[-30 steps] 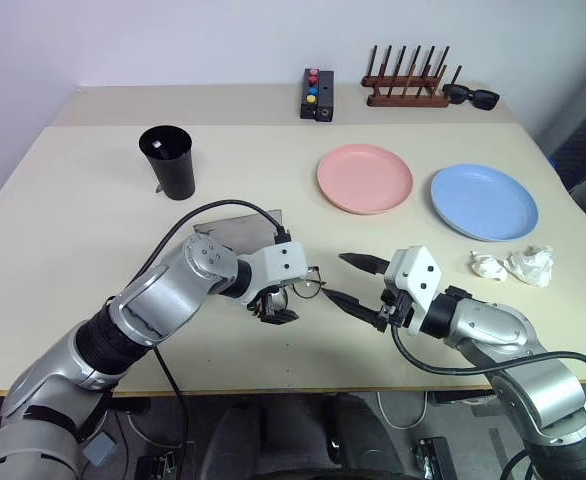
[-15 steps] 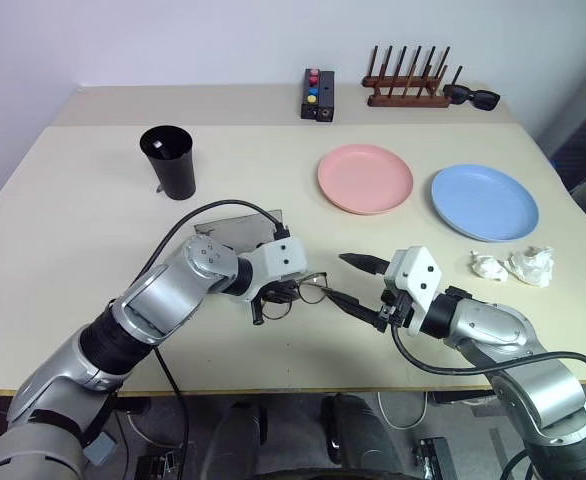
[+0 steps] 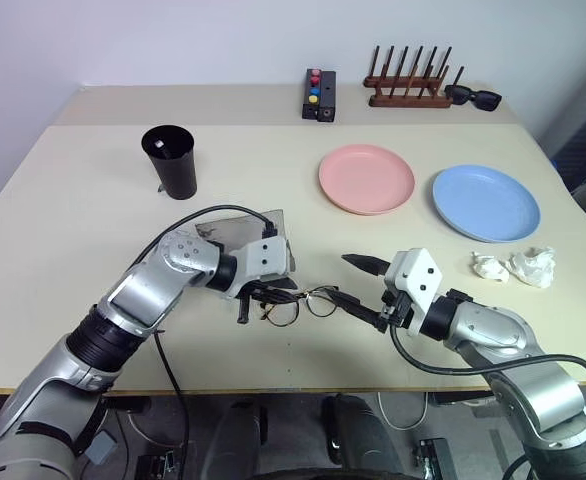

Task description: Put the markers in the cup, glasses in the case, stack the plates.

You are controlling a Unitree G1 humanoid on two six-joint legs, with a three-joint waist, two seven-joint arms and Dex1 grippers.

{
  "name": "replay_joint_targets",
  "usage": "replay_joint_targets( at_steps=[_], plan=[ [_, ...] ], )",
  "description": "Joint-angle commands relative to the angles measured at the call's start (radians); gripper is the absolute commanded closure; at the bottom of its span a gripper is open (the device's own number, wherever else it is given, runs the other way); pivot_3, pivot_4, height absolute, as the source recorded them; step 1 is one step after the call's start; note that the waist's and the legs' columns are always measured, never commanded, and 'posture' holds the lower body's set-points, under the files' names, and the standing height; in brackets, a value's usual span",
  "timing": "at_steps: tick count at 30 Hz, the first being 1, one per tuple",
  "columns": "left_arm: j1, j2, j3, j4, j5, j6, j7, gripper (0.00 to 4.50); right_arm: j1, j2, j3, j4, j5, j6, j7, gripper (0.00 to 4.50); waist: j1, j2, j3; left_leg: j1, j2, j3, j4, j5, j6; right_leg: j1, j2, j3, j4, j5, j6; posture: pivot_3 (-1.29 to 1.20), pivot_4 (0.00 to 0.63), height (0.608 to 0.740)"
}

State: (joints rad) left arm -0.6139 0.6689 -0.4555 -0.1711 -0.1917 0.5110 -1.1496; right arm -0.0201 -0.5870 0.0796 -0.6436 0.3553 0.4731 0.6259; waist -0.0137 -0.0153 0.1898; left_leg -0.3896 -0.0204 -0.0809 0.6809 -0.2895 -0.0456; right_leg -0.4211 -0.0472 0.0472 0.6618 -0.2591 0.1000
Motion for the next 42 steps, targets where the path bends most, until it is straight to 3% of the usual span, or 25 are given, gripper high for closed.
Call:
replay_joint_targets(
  at_steps=[1, 2, 5, 8, 23, 27, 30, 42],
  plan=[
    [-0.029, -0.007, -0.003, -0.005, 0.032, -0.039, -0.013, 3.60, 0.003, 0.007, -0.017, -0.038, -0.001, -0.022, -0.010, 1.46, 0.000, 0.000, 0.000, 0.000, 0.000, 0.000, 0.000, 0.000, 0.000, 0.000, 0.000, 0.000, 0.000, 0.000, 0.000, 0.00, 0.150, 0.735],
    [-0.032, -0.013, -0.006, -0.008, 0.034, -0.034, -0.016, 3.60, 0.004, 0.007, -0.016, -0.038, -0.002, -0.022, -0.011, 1.46, 0.000, 0.000, 0.000, 0.000, 0.000, 0.000, 0.000, 0.000, 0.000, 0.000, 0.000, 0.000, 0.000, 0.000, 0.000, 0.00, 0.150, 0.735],
    [-0.043, -0.013, -0.027, -0.016, 0.070, -0.005, -0.010, 2.83, 0.004, 0.007, -0.016, -0.039, 0.000, -0.021, -0.012, 1.46, -0.001, 0.000, 0.000, 0.000, 0.000, 0.000, 0.000, 0.000, 0.000, 0.000, 0.000, 0.000, 0.000, 0.000, 0.000, 0.00, 0.150, 0.735],
    [-0.050, 0.002, -0.058, -0.034, 0.105, 0.024, -0.027, 1.47, 0.001, 0.005, -0.014, -0.036, 0.001, -0.020, -0.012, 1.46, -0.002, 0.000, 0.000, 0.000, 0.000, 0.000, 0.000, 0.000, 0.000, 0.000, 0.000, 0.000, 0.000, 0.000, 0.000, 0.00, 0.150, 0.735],
    [-0.090, -0.066, -0.077, -0.054, 0.140, 0.169, 0.023, 1.47, -0.011, 0.011, 0.000, -0.024, -0.009, -0.022, -0.011, 1.46, -0.002, 0.000, 0.000, 0.000, 0.000, 0.000, 0.000, 0.000, 0.000, 0.000, 0.001, 0.000, 0.000, 0.000, 0.000, 0.00, 0.150, 0.735],
    [-0.100, -0.065, -0.090, -0.041, 0.154, 0.157, 0.015, 2.77, -0.015, 0.012, -0.002, -0.025, -0.010, -0.019, -0.009, 1.46, -0.002, 0.000, 0.000, 0.000, 0.000, 0.000, 0.000, 0.000, 0.000, 0.000, 0.001, 0.000, 0.000, 0.000, 0.000, 0.00, 0.150, 0.735],
    [-0.103, -0.066, -0.094, -0.036, 0.159, 0.151, 0.011, 4.37, -0.012, 0.004, -0.013, -0.040, 0.007, -0.004, 0.001, 1.46, -0.001, 0.000, 0.000, 0.000, 0.000, 0.000, 0.000, 0.000, 0.000, 0.000, 0.001, 0.000, 0.000, 0.000, 0.000, 0.00, 0.150, 0.735],
    [-0.107, -0.079, -0.068, -0.031, 0.149, 0.151, 0.016, 4.45, 0.001, -0.116, -0.063, -0.074, 0.022, 0.026, 0.071, 1.46, 0.000, 0.000, 0.000, 0.000, 0.000, 0.000, 0.000, 0.000, 0.000, 0.000, 0.000, 0.000, 0.000, 0.000, 0.000, 0.00, 0.150, 0.735]
  ],
)
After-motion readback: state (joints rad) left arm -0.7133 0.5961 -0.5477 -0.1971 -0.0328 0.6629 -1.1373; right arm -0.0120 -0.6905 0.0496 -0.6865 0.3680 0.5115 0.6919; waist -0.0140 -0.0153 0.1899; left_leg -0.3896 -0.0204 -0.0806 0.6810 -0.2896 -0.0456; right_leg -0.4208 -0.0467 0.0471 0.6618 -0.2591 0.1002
